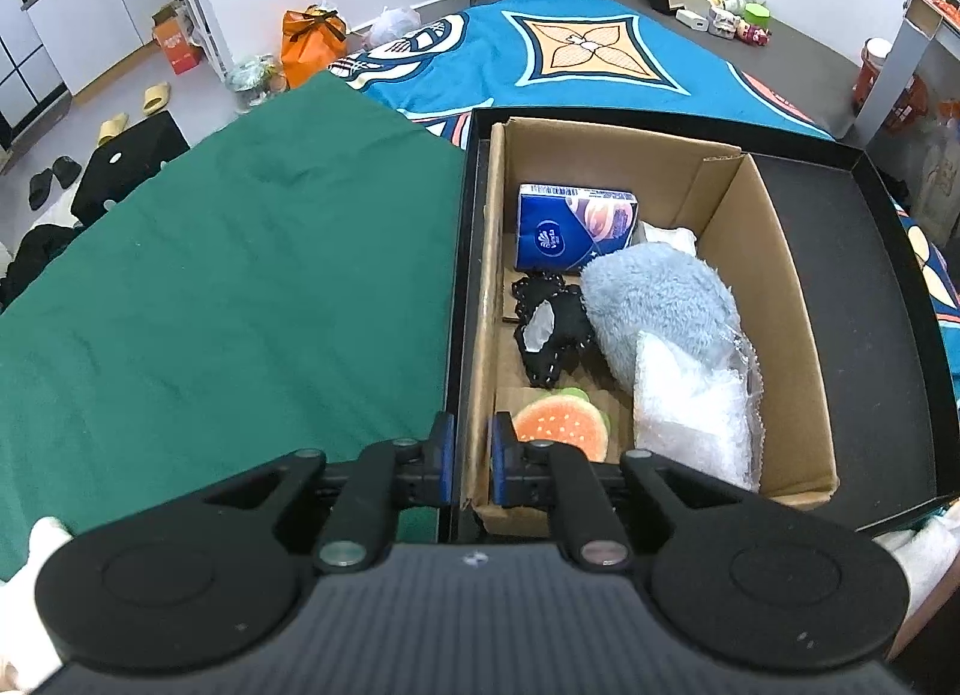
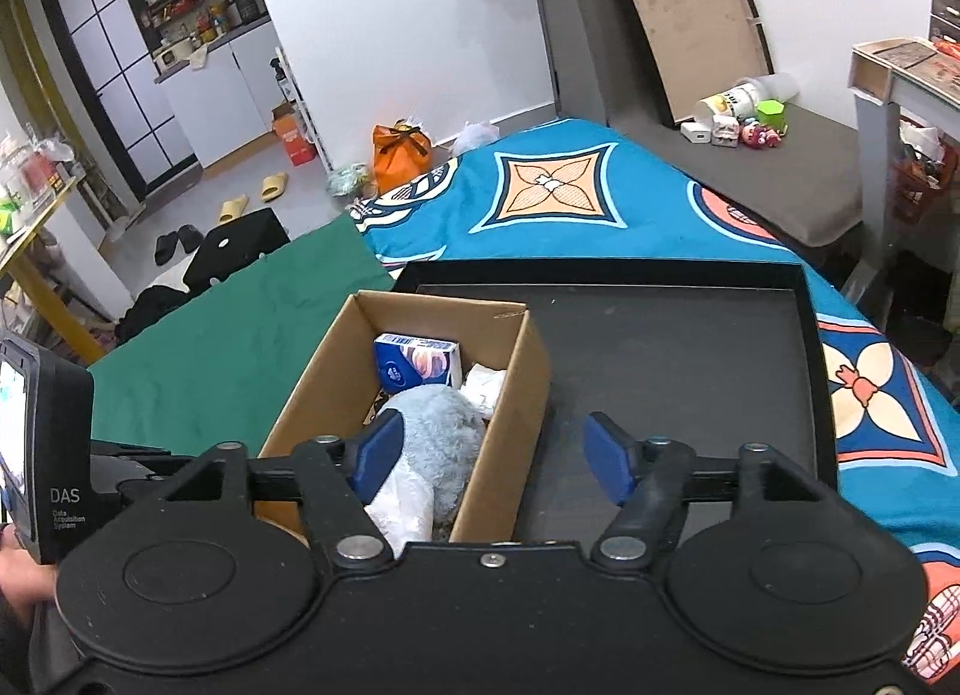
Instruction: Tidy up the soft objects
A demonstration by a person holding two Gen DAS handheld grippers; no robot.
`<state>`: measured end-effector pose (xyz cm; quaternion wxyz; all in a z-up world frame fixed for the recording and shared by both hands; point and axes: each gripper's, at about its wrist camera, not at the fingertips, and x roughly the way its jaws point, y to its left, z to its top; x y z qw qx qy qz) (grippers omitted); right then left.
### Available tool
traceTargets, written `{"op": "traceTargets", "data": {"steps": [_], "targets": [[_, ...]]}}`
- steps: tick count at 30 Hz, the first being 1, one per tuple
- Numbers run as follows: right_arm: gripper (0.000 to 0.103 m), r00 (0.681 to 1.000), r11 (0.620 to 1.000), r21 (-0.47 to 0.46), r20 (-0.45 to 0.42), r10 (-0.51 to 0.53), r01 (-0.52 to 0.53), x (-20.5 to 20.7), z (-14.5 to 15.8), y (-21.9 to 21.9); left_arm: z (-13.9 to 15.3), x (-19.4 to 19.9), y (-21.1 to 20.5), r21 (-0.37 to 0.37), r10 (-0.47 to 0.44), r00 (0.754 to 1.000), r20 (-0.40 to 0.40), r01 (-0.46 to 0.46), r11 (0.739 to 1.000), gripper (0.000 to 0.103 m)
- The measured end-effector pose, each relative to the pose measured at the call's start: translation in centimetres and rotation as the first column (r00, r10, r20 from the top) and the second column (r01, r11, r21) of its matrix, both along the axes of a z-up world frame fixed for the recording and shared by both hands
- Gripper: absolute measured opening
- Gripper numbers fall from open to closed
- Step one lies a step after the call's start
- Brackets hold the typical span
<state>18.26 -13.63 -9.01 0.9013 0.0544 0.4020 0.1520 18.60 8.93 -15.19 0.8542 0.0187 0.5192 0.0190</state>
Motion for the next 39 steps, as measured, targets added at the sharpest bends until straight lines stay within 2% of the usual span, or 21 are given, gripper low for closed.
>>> {"op": "traceTargets", "data": {"steps": [3,6,8,14,16,29,39], "targets": [[0.08,1.0,1.0,0.006,0.006,-0.003,0.003,-0.2,0.3,-0.6,0.3,-0.1,-0.3,0.001,0.003,1.0,-0.028,-0.003,1.0,0.018],[0.083,1.0,1.0,0.019,0.003,-0.006,0.006,-0.4,0.6,-1.3,1.1,-0.3,-0.6,0.013,0.011,1.0,-0.018,-0.011,1.0,0.037],[0.088,1.0,1.0,0.026,0.001,-0.009,0.009,-0.6,0.7,-1.7,1.8,-0.5,-0.8,0.018,0.015,1.0,-0.004,-0.015,1.0,0.055],[0.099,1.0,0.999,0.025,-0.022,-0.021,0.021,-1.0,1.1,-3.1,4.2,-0.4,-2.0,0.041,-0.007,1.0,0.03,0.006,0.999,0.081],[0.103,0.999,0.999,0.033,-0.026,-0.028,0.029,-1.1,1.4,-3.6,5.0,-0.4,-2.3,0.042,0.002,1.0,0.03,-0.003,0.999,0.085],[0.103,0.993,0.993,0.081,-0.094,-0.074,0.082,-1.9,2.8,-6.9,9.6,-1.2,-4.4,0.007,-0.006,0.999,0.034,0.006,1.0,0.098],[0.103,0.992,0.992,0.075,-0.085,-0.095,0.102,-3.1,4.8,-8.5,13.0,-2.9,-5.7,0.006,-0.037,0.995,0.091,0.037,0.999,0.099]]}}
